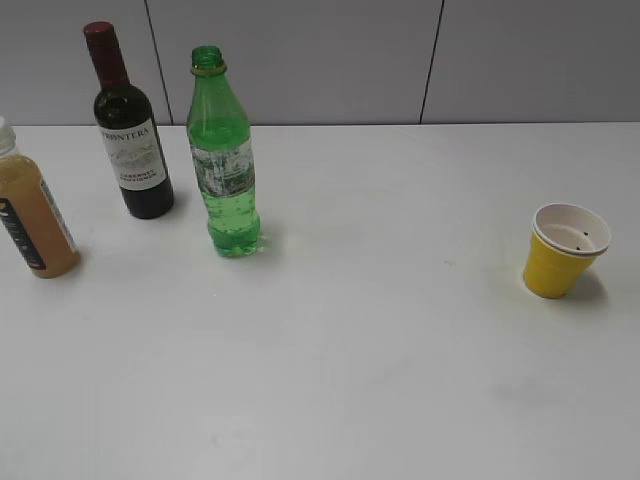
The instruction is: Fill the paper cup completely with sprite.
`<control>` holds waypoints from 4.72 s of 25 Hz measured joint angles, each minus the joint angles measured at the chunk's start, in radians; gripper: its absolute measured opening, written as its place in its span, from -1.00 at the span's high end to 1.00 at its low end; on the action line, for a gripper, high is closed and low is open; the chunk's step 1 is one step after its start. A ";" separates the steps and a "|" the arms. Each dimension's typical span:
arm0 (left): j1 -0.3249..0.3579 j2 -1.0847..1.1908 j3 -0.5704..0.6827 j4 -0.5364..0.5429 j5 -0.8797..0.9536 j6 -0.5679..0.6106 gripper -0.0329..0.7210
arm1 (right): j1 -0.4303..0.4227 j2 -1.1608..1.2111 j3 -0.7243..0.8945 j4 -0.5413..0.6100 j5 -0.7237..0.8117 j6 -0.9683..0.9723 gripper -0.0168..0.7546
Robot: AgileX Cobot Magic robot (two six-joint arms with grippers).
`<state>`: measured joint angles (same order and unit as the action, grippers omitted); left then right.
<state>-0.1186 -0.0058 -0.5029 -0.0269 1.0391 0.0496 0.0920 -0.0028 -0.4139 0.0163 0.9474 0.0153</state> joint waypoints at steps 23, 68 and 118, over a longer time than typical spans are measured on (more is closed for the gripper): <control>0.000 0.000 0.000 0.000 0.000 0.000 0.29 | 0.000 0.000 0.000 0.000 0.000 0.000 -0.58; 0.000 0.000 0.001 0.000 0.000 0.000 0.30 | 0.000 0.890 0.335 -0.034 -1.486 0.009 -0.67; 0.000 0.000 0.001 0.001 0.000 0.000 0.30 | 0.000 2.029 0.188 -0.049 -2.160 0.024 -0.75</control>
<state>-0.1186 -0.0058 -0.5018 -0.0261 1.0391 0.0496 0.0920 2.0258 -0.2257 -0.0331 -1.2127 0.0395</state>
